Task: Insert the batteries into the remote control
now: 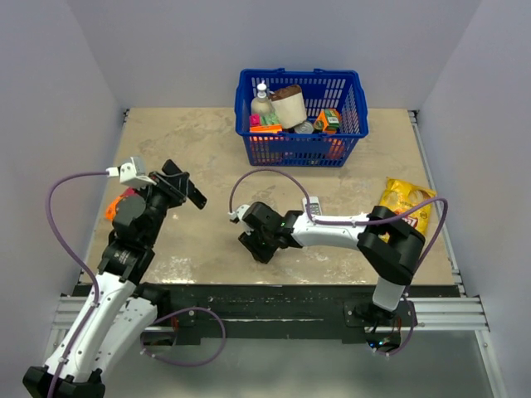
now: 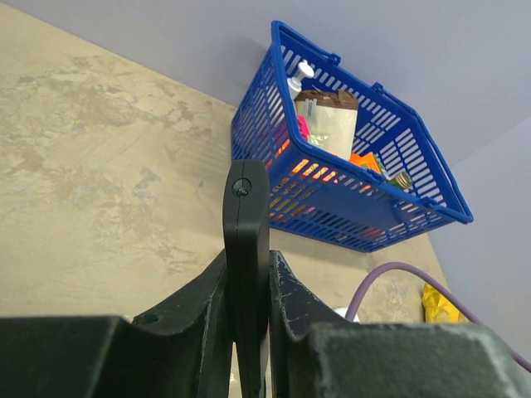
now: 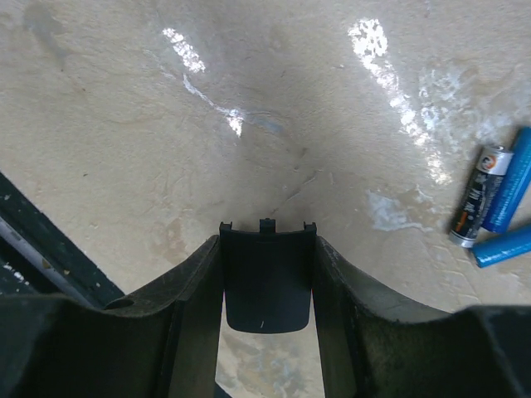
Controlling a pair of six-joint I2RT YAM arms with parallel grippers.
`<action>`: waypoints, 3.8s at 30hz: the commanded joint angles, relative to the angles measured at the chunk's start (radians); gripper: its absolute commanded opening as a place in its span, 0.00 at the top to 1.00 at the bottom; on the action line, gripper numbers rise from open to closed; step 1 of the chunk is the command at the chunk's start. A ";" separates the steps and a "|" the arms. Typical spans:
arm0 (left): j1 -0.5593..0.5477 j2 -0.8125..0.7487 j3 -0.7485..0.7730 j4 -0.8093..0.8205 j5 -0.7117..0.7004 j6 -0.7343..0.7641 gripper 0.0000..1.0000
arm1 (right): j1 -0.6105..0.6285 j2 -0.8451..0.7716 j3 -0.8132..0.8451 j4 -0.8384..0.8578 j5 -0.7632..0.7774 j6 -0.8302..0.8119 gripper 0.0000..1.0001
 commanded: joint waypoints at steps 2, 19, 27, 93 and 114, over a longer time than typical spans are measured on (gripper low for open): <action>0.004 0.007 -0.038 0.052 0.084 -0.009 1.00 | 0.024 0.014 -0.022 0.055 0.079 0.047 0.68; 0.004 -0.056 -0.174 0.166 0.172 -0.043 1.00 | 0.048 0.023 0.022 -0.015 0.122 0.090 0.25; -0.011 -0.111 -0.187 0.147 0.204 -0.026 1.00 | 0.043 -0.139 0.112 -0.080 0.170 0.189 0.11; -0.010 0.145 -0.167 0.321 0.341 0.001 1.00 | -0.146 0.192 0.378 -0.304 0.139 0.061 0.76; -0.010 0.171 -0.148 0.324 0.342 0.006 1.00 | -0.144 0.255 0.405 -0.318 0.154 0.040 0.76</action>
